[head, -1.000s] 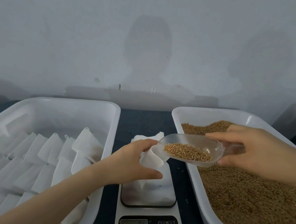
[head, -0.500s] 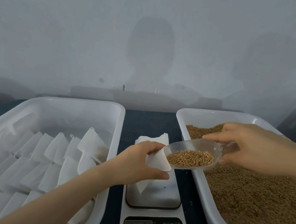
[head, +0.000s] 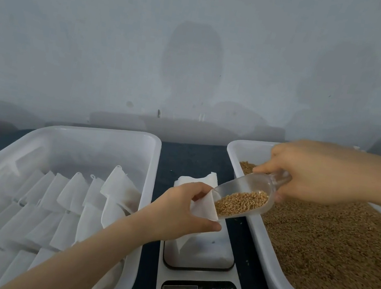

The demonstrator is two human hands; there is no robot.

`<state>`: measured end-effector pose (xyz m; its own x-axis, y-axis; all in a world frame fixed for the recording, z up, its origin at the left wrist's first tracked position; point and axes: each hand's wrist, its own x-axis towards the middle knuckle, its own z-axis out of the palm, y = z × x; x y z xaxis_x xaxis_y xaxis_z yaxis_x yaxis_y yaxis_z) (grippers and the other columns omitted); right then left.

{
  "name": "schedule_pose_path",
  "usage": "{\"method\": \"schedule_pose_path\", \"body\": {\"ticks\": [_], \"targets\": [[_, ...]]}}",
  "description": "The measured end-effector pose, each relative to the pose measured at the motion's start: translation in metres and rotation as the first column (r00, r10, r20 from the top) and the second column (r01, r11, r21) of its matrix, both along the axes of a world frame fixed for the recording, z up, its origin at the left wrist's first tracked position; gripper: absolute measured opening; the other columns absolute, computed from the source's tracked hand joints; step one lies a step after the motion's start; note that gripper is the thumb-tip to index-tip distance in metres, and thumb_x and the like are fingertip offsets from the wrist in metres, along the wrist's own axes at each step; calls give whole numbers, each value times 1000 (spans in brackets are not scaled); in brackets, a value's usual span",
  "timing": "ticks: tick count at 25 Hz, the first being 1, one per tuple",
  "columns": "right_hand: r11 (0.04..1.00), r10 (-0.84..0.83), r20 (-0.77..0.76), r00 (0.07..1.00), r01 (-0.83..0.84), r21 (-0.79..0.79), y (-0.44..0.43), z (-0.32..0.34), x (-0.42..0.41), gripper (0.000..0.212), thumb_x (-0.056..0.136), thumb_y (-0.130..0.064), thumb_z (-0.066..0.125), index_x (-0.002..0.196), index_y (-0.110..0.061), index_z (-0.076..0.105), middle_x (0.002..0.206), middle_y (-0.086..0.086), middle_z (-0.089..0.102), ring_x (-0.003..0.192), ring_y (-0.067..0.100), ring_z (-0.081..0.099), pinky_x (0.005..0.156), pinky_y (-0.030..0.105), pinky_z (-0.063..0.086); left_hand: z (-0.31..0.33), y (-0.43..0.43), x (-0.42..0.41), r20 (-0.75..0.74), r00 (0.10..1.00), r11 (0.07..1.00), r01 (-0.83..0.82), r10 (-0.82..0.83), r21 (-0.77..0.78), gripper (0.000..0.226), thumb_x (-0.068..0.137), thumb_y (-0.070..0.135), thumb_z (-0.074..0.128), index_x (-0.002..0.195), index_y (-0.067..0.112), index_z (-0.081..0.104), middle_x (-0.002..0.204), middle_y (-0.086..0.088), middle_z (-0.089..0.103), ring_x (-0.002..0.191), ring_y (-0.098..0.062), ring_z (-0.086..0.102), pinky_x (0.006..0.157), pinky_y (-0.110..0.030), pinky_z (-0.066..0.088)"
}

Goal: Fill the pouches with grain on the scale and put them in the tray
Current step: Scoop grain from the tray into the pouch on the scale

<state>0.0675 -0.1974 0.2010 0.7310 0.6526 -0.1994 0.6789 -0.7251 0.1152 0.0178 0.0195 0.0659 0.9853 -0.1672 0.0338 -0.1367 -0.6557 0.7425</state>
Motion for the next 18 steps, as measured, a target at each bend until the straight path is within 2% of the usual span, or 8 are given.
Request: {"method": "schedule_pose_path", "body": {"ticks": [3, 9, 12, 14, 16, 18], "targets": [[996, 23, 39, 999, -19, -87, 11, 9, -2, 17, 82, -39, 65, 98, -35, 66, 82, -7, 60, 76, 8, 58, 65, 30, 49, 1, 0, -1, 6, 1000, 1000, -7, 7, -30, 50, 74, 47, 75, 114, 45, 46, 109, 23, 56, 94, 0, 59, 82, -18, 53], [977, 36, 128, 991, -8, -214, 34, 22, -13, 33, 79, -40, 68, 112, -40, 61, 74, -10, 51, 71, 12, 54, 53, 27, 38, 0, 1, -1, 20, 999, 998, -27, 28, -49, 48, 73, 48, 76, 112, 46, 47, 103, 27, 55, 92, 2, 59, 81, -15, 52], [970, 63, 168, 984, -21, -241, 42, 25, -22, 22, 80, -33, 66, 101, -37, 64, 77, -9, 56, 74, 18, 58, 58, 28, 44, 0, 1, -2, 23, 999, 997, -41, 42, -69, 48, 71, 48, 76, 111, 43, 49, 104, 24, 58, 92, 2, 60, 81, -18, 53], [956, 126, 256, 959, -48, -291, 46, 25, -26, 9, 83, -24, 61, 90, -30, 62, 83, -4, 58, 74, 20, 57, 66, 30, 47, 0, 0, -2, 19, 998, 996, -51, 53, -70, 50, 71, 47, 76, 112, 41, 48, 107, 22, 59, 93, 0, 61, 82, -21, 55], [929, 219, 353, 910, -85, -360, 50, 23, -31, 9, 84, -16, 55, 83, -25, 55, 85, -2, 55, 70, 18, 54, 72, 30, 41, 0, -1, -1, 11, 998, 997, -64, 65, -48, 54, 73, 47, 76, 116, 38, 46, 111, 18, 58, 97, -4, 60, 85, -26, 55], [908, 304, 429, 850, -123, -401, 52, 20, -36, 16, 82, -9, 53, 79, -25, 48, 80, -4, 50, 59, 14, 43, 69, 30, 30, 0, -1, 0, -3, 997, 997, -77, 77, -28, 55, 74, 46, 76, 117, 37, 45, 114, 16, 57, 101, -8, 59, 88, -30, 55]]}}
